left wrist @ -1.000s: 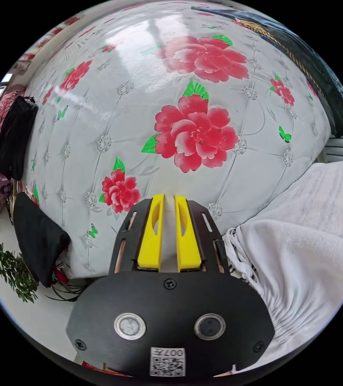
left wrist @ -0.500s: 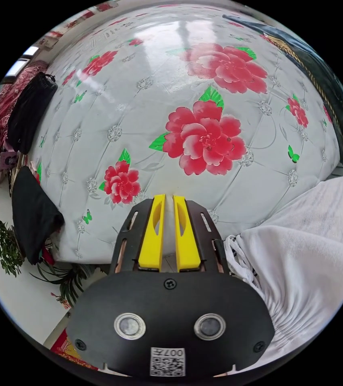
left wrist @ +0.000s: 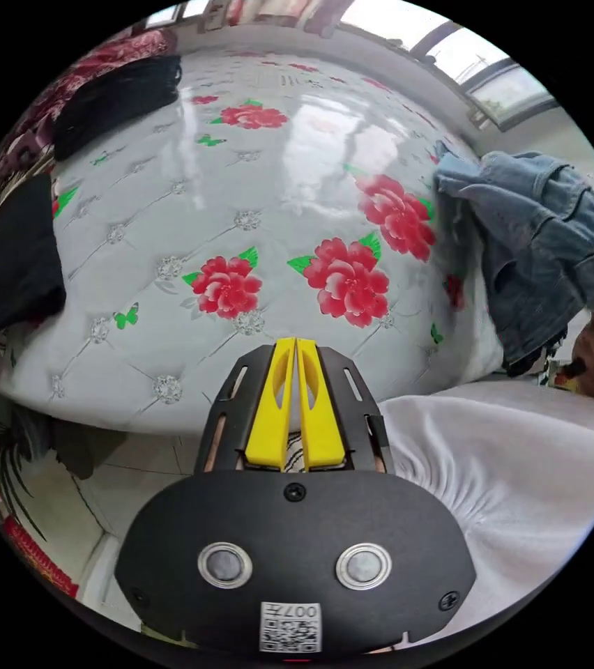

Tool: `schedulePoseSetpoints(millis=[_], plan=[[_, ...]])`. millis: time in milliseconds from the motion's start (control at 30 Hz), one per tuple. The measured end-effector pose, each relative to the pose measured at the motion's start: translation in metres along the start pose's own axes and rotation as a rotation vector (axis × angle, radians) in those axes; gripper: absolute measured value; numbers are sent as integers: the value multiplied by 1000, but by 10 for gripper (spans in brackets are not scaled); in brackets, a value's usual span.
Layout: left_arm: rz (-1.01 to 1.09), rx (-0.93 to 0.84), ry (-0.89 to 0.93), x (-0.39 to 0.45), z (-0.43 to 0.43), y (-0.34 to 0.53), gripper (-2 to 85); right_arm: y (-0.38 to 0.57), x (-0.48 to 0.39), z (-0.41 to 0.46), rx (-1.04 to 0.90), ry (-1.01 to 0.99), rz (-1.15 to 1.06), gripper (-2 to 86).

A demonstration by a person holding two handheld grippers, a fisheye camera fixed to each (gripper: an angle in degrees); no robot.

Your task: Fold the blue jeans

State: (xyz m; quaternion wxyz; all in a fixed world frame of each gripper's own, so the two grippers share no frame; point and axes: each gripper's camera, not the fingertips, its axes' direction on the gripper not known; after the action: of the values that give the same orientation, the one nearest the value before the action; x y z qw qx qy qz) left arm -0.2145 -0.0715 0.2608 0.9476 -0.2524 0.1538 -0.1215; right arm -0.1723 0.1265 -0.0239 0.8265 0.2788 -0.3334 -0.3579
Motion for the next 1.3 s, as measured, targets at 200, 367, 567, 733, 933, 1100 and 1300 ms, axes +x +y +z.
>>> schedulePoseSetpoints(millis=[200, 367, 567, 733, 933, 1100, 1300], plan=[[-148, 146, -9, -67, -39, 53, 17, 10, 30, 48, -66, 194, 58, 39], [101, 192, 31, -39, -49, 59, 103, 80, 137, 66, -127, 283, 437, 56], [562, 77, 10, 77, 0, 25, 136, 127, 187, 147, -319, 256, 532, 73], [684, -162, -155, 105, 78, 3, 56, 130, 183, 208, -450, 444, 420, 67], [429, 14, -78, 31, 18, -10, 9, 138, 205, 218, -497, 334, 418, 12], [197, 218, -205, -46, -55, -29, 0, 118, 175, 247, -570, -63, 147, 1], [-48, 214, -154, -112, -61, -30, -1, 92, 225, 245, -625, -210, 133, 14]])
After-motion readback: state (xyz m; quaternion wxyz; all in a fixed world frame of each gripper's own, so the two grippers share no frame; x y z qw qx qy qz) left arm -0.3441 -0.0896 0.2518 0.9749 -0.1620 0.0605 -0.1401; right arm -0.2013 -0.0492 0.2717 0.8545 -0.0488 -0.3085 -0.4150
